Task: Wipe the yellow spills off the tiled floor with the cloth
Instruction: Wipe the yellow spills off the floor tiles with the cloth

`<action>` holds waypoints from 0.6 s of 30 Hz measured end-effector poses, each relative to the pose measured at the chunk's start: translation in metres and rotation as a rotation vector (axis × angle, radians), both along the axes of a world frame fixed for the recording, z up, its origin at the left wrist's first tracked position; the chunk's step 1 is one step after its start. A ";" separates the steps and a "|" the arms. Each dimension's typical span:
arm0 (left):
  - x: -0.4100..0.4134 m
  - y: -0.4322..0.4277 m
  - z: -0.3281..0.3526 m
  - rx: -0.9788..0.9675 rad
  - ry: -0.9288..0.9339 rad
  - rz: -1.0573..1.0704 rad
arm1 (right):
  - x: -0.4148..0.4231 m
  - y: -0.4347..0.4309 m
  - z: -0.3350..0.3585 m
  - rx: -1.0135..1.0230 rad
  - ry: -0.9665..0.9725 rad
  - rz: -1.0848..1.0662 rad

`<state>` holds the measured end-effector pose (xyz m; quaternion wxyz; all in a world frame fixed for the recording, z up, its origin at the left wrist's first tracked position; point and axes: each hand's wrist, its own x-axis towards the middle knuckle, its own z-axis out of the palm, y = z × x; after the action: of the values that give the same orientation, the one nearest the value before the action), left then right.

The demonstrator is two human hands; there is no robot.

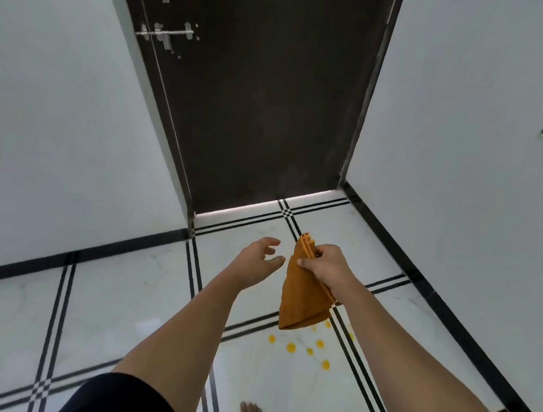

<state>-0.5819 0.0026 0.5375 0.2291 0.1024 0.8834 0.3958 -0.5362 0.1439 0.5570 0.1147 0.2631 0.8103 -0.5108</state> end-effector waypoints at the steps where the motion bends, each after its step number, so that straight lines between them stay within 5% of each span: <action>1: -0.020 0.000 0.002 -0.002 0.004 -0.011 | -0.016 -0.002 0.001 0.001 0.003 -0.030; 18: -0.272 0.003 -0.013 0.074 -0.090 -0.457 | -0.206 -0.037 -0.009 -0.066 0.054 -0.705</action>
<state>-0.8542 0.0057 0.5243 0.3479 0.2904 0.8111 0.3698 -0.7418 0.1072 0.5485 -0.0817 0.5091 0.6554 -0.5519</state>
